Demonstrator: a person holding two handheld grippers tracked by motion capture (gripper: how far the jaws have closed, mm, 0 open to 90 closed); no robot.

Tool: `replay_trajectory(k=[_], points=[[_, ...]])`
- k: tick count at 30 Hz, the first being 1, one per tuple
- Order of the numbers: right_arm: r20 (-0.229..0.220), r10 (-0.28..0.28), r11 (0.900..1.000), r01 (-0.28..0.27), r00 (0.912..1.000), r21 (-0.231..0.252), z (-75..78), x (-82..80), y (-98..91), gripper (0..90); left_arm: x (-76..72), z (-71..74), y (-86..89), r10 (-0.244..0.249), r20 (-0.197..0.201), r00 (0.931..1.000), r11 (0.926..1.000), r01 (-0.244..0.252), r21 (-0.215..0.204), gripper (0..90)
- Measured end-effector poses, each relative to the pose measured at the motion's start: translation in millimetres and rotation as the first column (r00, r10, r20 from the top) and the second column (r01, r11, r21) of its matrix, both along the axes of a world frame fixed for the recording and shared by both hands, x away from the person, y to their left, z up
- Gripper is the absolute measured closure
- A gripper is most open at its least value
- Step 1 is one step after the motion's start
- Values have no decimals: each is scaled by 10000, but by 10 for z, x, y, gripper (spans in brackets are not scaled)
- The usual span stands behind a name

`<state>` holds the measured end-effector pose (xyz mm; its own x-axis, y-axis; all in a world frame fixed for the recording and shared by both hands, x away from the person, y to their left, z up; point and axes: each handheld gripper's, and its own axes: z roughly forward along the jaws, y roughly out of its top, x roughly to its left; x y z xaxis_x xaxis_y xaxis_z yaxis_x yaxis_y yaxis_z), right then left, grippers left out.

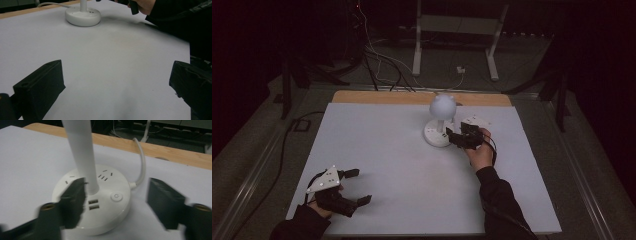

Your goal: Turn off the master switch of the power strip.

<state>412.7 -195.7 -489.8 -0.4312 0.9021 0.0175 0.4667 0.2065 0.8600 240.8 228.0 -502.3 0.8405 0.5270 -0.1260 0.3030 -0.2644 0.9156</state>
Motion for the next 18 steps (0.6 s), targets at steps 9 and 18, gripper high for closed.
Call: replay_trajectory(k=[9, 18], points=[[19, 854, 9943, -853, 9963, 644, 148, -218, -50, 6, 1, -1, -3, -6, -3, 10000, 10000, 6, -8, 3], [-259, 1778, 9788, -1740, 9837, 1084, 282, -413, -127, 0, 1, -2, -5, -28, -14, 10000, 10000, 28, -14, 3]])
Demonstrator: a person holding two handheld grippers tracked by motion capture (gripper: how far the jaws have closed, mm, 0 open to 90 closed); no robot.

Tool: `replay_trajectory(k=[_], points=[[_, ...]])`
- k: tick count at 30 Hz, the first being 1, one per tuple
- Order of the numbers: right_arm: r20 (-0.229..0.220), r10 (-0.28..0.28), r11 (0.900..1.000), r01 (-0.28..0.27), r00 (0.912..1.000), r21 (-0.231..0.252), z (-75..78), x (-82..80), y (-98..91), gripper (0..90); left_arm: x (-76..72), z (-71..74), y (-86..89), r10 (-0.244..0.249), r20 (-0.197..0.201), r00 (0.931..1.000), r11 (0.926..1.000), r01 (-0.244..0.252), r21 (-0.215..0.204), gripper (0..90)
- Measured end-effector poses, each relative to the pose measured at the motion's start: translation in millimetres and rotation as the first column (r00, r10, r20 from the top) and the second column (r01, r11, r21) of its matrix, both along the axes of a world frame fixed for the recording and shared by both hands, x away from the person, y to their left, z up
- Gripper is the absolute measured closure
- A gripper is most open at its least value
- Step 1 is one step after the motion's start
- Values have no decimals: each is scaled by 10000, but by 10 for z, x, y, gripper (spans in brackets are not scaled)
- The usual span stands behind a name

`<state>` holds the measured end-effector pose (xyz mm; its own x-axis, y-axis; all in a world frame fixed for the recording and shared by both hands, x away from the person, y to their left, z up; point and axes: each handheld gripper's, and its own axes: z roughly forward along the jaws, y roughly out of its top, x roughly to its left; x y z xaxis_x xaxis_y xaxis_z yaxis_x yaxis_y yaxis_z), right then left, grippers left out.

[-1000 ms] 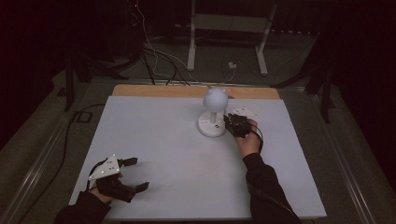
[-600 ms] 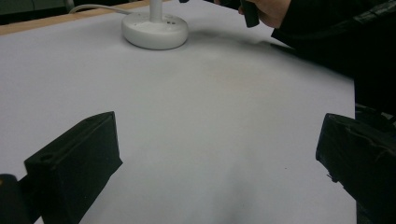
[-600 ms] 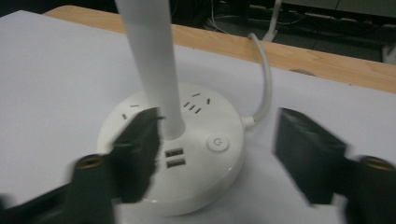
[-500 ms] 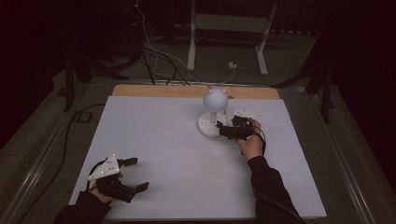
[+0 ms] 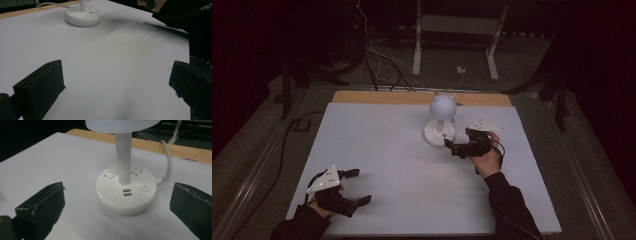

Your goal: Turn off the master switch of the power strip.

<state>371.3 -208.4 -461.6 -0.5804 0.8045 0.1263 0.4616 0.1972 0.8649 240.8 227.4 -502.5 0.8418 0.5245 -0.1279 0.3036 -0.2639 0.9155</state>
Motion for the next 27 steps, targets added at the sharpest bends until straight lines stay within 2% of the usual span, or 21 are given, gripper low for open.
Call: replay_trajectory(k=[3, 9, 17, 18, 21, 27], points=[[-35, 268, 9996, -268, 9996, -77, 25, -66, 13, 0, -3, 0, -2, -9, 1, 10000, 10000, 9, 19, 3], [-3, 734, 9973, -734, 9973, 82, 52, -230, 28, 0, -6, 0, 1, -4, 7, 10000, 10000, 4, 2, 3], [38, 1264, 9916, -1263, 9920, -291, 58, -448, 47, 0, -8, 2, -2, -36, 22, 10000, 10000, 36, 21, 3], [-23, 1368, 9893, -1367, 9906, -517, 42, -497, 46, 0, -7, 1, -2, -34, 21, 10000, 10000, 34, 24, 3], [-255, 1602, 9846, -1615, 9868, -663, 1, -568, 19, 0, -7, -1, -4, -37, 28, 10000, 10000, 37, 35, 3], [-543, 1792, 9812, -1825, 9823, -625, -65, -673, -88, 0, -6, -4, -9, -40, 26, 10000, 10000, 39, 58, 3]])
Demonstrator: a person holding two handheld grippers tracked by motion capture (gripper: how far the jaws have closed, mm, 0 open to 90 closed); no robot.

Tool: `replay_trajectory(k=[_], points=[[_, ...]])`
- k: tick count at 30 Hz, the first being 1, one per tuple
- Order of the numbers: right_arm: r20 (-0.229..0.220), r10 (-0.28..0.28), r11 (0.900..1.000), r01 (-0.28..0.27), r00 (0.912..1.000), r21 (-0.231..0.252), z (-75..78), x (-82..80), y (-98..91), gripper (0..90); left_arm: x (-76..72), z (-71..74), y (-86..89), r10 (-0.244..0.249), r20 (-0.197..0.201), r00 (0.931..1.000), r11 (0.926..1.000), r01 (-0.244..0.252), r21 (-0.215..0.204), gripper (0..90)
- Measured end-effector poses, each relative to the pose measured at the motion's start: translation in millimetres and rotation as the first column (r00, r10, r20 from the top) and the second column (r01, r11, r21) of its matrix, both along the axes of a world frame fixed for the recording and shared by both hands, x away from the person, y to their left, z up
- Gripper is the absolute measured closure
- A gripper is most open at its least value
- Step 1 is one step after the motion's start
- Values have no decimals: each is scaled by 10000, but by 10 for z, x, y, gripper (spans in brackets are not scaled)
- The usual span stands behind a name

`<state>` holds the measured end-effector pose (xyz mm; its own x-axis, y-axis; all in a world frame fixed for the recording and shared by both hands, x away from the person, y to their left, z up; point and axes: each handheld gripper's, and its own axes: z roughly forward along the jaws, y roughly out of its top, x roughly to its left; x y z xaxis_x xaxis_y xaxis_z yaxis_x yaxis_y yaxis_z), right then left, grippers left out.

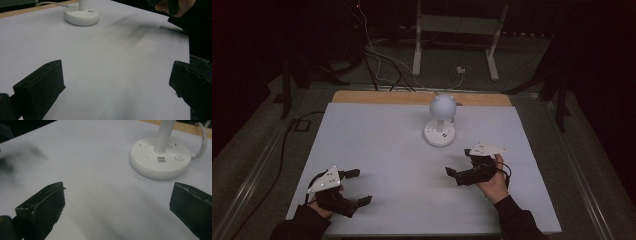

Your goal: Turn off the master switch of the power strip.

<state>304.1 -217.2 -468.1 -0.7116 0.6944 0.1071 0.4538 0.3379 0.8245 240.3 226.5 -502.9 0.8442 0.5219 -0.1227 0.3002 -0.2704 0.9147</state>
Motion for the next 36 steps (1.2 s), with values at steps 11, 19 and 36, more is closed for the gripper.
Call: replay_trajectory(k=[11, 19, 36], points=[[121, -239, 9991, 243, 9996, -347, -139, -257, -254, 0, -2, 1, -1, -9, 4, 10000, 10000, 9, 26, 3], [268, -326, 9982, 339, 9991, -502, -254, -427, -419, 0, -2, 2, -1, -30, 12, 10000, 10000, 30, 27, 3], [-577, -111, 9946, 51, 9983, -1038, -437, -752, -731, 0, -6, 0, -9, -43, 4, 10000, 10000, 43, 62, 3]])
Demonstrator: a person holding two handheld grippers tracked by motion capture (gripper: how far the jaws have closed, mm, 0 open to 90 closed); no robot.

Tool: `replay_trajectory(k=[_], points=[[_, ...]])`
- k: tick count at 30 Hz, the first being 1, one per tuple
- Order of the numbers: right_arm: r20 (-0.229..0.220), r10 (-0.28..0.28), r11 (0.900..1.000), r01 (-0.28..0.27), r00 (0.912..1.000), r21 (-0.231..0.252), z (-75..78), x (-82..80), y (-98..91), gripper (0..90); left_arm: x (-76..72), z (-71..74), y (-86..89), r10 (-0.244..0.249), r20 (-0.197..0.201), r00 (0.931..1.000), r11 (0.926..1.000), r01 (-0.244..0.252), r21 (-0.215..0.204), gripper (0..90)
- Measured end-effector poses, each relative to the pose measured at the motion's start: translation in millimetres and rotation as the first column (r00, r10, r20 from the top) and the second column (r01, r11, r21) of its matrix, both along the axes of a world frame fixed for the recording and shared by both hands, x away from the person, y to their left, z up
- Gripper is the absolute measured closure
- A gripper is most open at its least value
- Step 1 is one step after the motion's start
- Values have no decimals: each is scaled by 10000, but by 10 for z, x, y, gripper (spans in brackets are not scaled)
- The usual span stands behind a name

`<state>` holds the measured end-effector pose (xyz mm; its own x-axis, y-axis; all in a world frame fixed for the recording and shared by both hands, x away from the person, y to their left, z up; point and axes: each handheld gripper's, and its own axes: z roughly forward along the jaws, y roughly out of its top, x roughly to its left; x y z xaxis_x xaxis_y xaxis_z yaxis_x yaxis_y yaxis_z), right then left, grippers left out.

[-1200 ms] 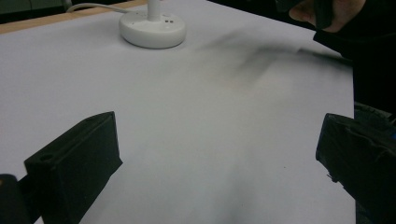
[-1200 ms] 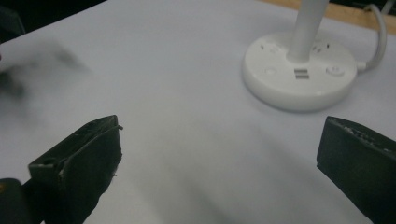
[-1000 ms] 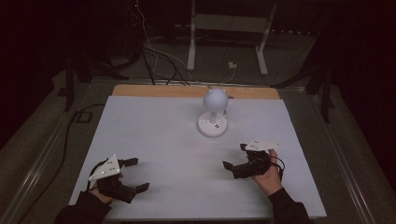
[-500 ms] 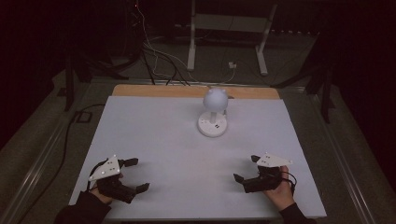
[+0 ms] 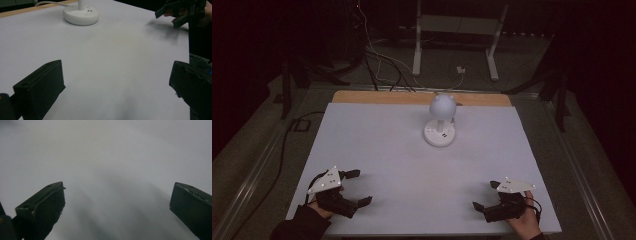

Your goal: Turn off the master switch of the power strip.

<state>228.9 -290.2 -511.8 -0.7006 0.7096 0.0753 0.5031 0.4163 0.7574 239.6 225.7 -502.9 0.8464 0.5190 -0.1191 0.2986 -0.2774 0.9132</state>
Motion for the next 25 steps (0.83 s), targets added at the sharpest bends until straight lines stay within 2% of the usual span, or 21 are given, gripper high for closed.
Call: replay_trajectory(k=[9, 20, 25], points=[[5, 551, 9979, -550, 9985, -342, -65, 38, 68, 0, 5, -5, -1, -4, -32, 10000, 10000, 5, 26, 3], [586, 563, 9982, -551, 9967, -223, -52, 44, 52, 0, 6, -5, 0, -5, -34, 10000, 10000, 5, -3, 3], [665, 537, 9983, -520, 9963, -277, -54, 49, 53, 0, 8, -5, -1, -3, -48, 10000, 10000, 3, -20, 3]])
